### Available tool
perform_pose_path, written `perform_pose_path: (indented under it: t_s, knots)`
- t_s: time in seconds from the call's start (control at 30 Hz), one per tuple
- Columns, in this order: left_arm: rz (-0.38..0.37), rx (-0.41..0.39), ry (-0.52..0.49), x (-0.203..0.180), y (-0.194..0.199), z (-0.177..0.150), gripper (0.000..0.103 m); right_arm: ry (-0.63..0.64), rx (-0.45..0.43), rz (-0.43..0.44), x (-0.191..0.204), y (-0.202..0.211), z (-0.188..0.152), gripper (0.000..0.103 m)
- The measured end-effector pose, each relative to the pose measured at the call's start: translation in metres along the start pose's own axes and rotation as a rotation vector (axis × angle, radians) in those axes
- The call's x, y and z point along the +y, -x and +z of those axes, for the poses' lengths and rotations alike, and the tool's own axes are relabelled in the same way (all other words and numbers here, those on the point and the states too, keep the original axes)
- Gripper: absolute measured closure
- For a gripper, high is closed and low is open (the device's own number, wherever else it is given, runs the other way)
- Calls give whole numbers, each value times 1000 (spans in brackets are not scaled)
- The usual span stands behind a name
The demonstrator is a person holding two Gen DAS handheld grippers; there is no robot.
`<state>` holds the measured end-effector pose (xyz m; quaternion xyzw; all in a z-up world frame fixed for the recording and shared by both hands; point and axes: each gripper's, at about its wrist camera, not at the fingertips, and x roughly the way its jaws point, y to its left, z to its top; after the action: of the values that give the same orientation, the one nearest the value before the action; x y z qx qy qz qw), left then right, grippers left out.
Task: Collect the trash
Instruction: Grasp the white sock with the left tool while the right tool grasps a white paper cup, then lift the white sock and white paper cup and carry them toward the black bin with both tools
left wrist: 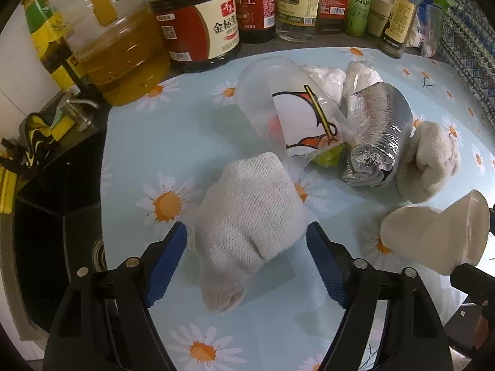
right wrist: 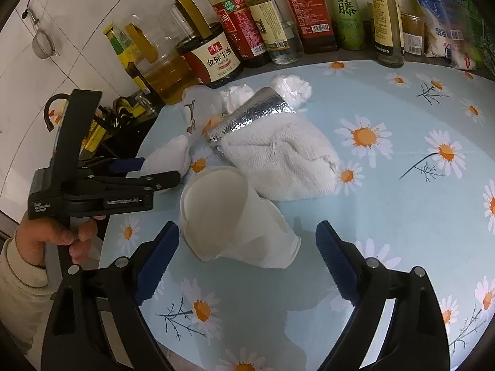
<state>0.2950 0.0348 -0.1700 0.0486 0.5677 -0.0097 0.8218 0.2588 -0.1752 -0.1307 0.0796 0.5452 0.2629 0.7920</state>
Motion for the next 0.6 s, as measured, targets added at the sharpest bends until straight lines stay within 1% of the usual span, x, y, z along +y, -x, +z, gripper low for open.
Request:
perform_pose_path:
  t_s: [0.07,0.1,0.13,0.17,0.2,0.3,0.4,0.47,0.6]
  knots:
    - [7,1,-14,-1,-4,2,27,-1,3,11,0,-1,1,22]
    - [9,4,-16,-1,-5,2,32,-1,3,14,1,-1,1,24]
    - [-1,14,-13,-1,-8,2,39,2,4,16,2,-1,1,28]
    - [-7,15,-8,0,-9,3,40,5,6,17,3,-1,1,28]
    - [-10,11,-6,0,-9,3,46,9,3,15,4,-1,1,28]
    - [-14,5,-8,1,-8,2,52,11,0,24,5,0,0,29]
    - [-21,-1,-4,4,-6,1,62,14,-13,23,5,3,-1,29]
    - [-31,-5,3,6,-3,-2,67,16,-25,20,6,6,-2,29]
    - [-48,-17,8,6,6,-6,69,12,-40,25,9,14,-5,29]
